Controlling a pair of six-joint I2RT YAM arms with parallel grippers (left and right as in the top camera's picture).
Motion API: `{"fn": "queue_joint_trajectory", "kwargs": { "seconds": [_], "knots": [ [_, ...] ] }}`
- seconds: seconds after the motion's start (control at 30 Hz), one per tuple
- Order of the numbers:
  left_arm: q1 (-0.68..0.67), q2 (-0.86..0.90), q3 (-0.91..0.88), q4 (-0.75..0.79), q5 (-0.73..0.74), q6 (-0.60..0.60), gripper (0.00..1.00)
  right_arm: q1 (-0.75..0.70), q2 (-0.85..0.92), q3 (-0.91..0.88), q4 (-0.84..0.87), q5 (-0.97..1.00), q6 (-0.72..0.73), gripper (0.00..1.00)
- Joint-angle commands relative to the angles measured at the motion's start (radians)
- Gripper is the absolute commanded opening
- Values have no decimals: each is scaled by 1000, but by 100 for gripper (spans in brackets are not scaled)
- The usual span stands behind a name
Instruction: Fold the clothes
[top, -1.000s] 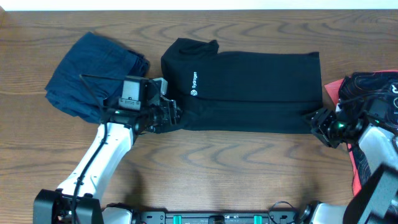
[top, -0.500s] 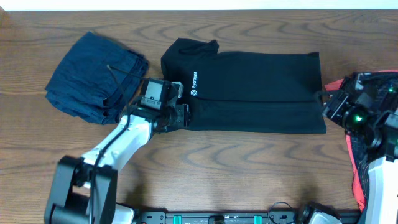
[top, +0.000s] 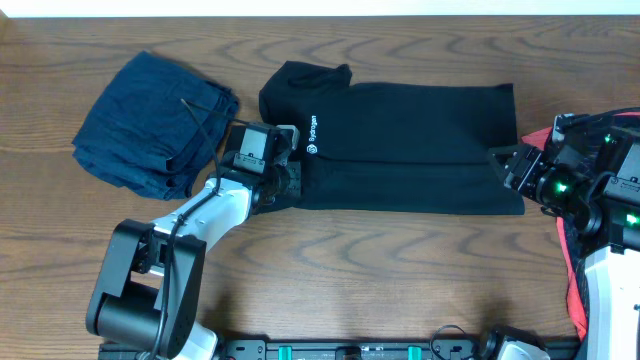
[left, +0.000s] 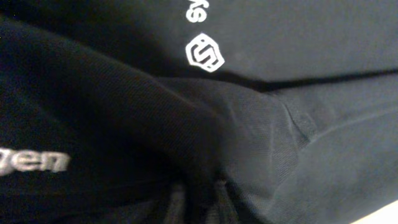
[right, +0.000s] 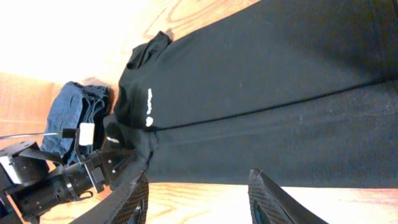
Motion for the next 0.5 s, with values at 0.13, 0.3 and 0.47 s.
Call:
{"fn": "queue_joint_trajectory", "kwargs": {
  "seconds": [0.13,0.3,0.47],
  "knots": [
    [1,-19,91,-29,-19,15,6,10,1,5,0,12,9,50],
    [1,-28,177,-48,-22,20,6,10,1,5,0,40,8,50],
    [1,-27,188,-43,-85,38,6,10,1,5,0,53,8,50]
  ]
}}
